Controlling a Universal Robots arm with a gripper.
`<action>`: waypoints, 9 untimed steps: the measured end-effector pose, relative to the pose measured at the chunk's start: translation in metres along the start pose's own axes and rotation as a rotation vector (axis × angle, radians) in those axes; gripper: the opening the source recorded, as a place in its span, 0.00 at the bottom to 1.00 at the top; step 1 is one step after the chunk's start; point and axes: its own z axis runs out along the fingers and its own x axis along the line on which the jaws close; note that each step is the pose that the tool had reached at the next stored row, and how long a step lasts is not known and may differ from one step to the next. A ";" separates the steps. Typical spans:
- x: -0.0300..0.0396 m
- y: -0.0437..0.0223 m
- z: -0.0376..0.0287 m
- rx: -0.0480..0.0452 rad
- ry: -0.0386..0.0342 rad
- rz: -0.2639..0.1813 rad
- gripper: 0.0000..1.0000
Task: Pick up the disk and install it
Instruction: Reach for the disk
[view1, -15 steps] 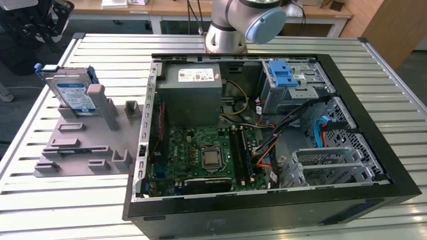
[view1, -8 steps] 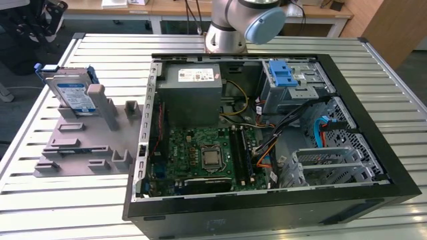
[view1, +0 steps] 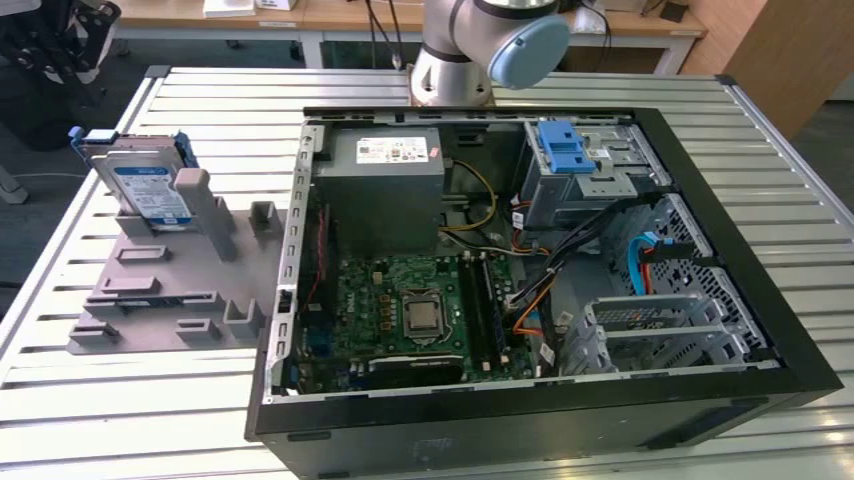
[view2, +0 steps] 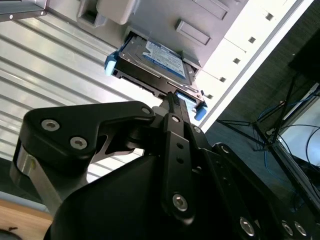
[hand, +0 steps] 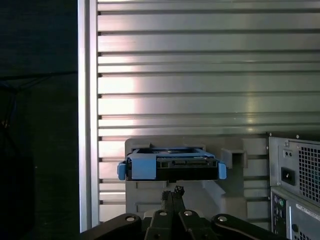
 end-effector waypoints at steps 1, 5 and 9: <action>0.0014 0.0001 0.0001 0.0000 0.0000 0.000 0.11; 0.0070 0.0004 0.0004 0.0000 0.0000 0.000 0.11; 0.0124 0.0005 0.0007 -0.0001 -0.0002 0.000 0.11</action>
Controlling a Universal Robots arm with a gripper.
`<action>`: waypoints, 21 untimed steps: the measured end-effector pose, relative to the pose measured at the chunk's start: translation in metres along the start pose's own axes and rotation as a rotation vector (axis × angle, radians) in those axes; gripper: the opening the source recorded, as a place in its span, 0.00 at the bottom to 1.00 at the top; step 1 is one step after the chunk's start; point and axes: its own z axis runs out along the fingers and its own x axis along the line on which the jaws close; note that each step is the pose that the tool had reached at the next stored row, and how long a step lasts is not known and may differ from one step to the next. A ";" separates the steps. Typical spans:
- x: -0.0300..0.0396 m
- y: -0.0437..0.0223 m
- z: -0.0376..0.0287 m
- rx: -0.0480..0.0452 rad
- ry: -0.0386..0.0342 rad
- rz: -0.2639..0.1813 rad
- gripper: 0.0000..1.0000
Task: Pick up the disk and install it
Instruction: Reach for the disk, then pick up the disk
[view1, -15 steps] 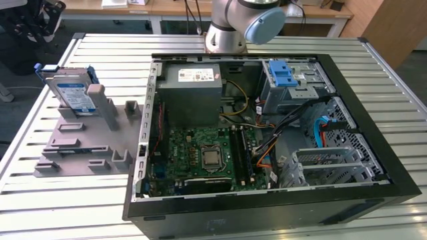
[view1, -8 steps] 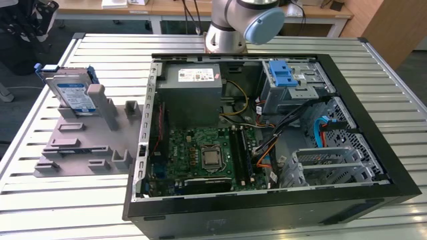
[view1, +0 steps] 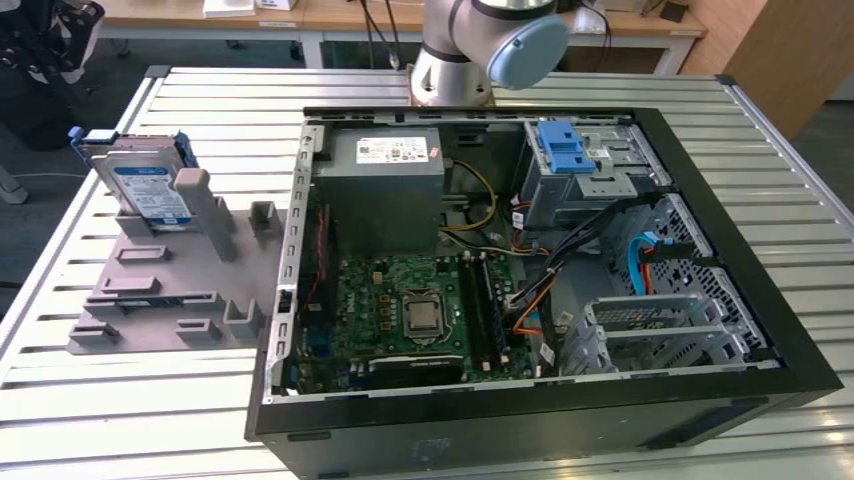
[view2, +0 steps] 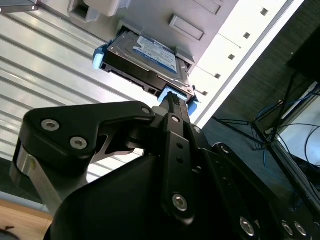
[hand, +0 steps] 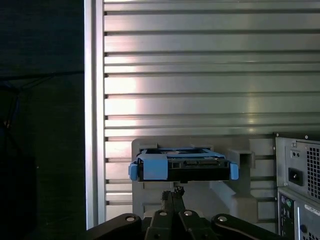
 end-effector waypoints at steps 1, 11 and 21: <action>0.0007 -0.0001 -0.0001 0.0000 0.0001 0.000 0.11; 0.0018 -0.0001 0.0000 0.0000 -0.0005 0.000 0.11; 0.0020 -0.0001 0.0000 -0.0002 0.0001 -0.025 0.11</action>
